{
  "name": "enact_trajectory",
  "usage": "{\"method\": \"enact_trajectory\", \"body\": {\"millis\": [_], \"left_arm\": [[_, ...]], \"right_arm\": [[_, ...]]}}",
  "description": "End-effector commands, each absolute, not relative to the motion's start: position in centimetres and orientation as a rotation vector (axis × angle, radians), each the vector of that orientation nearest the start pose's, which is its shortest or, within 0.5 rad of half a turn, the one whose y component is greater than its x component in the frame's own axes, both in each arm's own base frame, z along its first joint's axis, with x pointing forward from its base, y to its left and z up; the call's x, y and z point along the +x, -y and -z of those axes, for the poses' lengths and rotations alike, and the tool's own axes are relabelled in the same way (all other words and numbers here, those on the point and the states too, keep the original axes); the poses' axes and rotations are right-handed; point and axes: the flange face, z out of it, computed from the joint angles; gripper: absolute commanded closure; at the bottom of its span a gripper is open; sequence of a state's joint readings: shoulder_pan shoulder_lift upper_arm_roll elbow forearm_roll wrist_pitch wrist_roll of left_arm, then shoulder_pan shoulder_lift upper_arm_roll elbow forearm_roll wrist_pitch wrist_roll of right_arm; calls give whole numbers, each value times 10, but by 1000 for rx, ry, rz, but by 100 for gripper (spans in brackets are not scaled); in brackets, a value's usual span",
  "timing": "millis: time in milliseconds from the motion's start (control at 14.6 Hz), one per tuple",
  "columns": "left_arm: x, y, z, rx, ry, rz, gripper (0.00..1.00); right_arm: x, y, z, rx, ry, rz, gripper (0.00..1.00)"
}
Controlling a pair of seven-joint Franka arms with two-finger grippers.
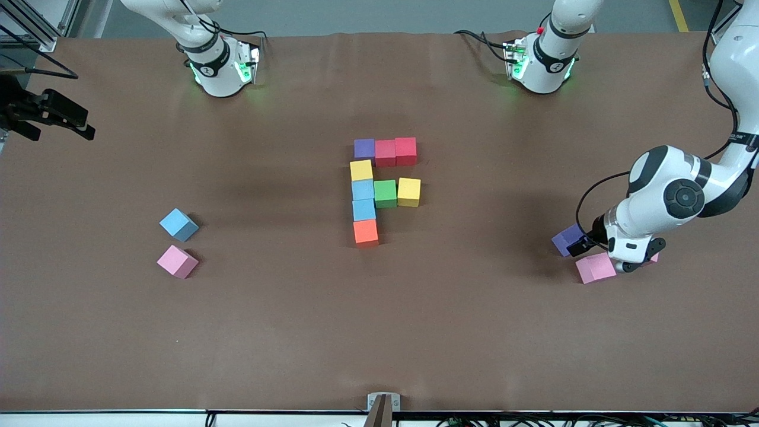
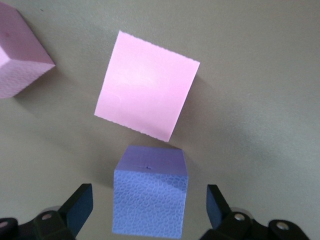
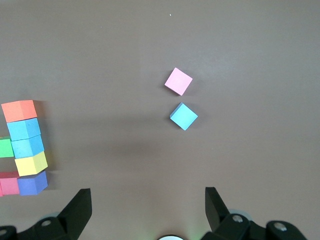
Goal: Arrange 11 blocks into digit 3
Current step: 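Grasp the purple block with the left gripper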
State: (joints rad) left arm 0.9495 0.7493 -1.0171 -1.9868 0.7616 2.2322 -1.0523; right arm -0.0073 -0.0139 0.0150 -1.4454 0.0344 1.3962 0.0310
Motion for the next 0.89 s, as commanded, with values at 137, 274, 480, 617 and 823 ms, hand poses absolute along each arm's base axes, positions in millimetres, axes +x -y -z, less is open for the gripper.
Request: {"method": "enact_trajectory", "body": {"millis": [137,274,480,617,823], "left_arm": [[588,-6,-210,-3056,897,-84,3],[587,-3,-206,-3059,901,-97,24],[591,21,-209,-3023,999,-94,63],[598,63,-219,-2977,1102,-66,74],[612,120,-241,-2950,1216,-26,76]], "right_arm": [[531,-5,-679,-3118,-25,-46,0],[531,-5,-680,-3118,-25,-46,0],[531,-4,-680,-3119,-25,-44,0],[531,-5,-680,-3118,-22,-41,0],[531,-5,-681,-3119,-23,-36,0]]}}
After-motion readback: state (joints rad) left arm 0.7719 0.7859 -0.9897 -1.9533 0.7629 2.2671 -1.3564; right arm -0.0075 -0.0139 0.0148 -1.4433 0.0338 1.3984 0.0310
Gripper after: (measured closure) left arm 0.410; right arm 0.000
